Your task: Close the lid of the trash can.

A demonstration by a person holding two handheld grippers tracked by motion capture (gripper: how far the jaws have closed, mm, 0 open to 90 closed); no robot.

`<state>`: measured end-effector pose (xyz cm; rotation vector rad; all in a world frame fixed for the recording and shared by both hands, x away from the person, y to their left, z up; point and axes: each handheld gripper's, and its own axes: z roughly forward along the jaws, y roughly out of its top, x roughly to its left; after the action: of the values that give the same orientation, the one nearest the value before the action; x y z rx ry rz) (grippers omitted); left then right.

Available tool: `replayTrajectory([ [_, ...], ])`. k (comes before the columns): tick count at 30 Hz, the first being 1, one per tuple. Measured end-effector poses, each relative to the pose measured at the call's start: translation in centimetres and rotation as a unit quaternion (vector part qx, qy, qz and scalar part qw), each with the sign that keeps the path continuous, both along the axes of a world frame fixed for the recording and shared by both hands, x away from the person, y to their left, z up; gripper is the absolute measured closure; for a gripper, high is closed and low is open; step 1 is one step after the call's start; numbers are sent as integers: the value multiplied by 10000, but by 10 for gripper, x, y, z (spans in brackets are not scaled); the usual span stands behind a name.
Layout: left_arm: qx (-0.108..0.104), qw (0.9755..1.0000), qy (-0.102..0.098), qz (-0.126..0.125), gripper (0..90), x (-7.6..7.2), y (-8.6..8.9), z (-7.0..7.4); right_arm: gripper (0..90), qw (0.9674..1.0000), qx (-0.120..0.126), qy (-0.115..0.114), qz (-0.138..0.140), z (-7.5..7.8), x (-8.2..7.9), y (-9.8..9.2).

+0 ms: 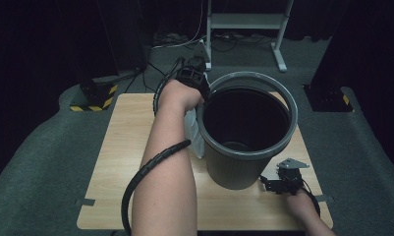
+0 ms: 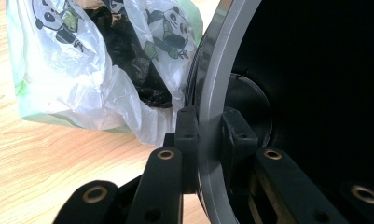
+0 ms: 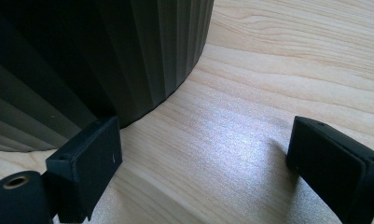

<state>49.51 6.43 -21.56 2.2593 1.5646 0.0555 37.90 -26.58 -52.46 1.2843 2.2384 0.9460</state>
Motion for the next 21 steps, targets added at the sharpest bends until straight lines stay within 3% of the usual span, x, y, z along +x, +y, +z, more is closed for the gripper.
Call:
replayTrajectory([
  [21,167,9999,-1,32,775,2,-3,-5,98,10000,8,-1,12,0,0,0],
])
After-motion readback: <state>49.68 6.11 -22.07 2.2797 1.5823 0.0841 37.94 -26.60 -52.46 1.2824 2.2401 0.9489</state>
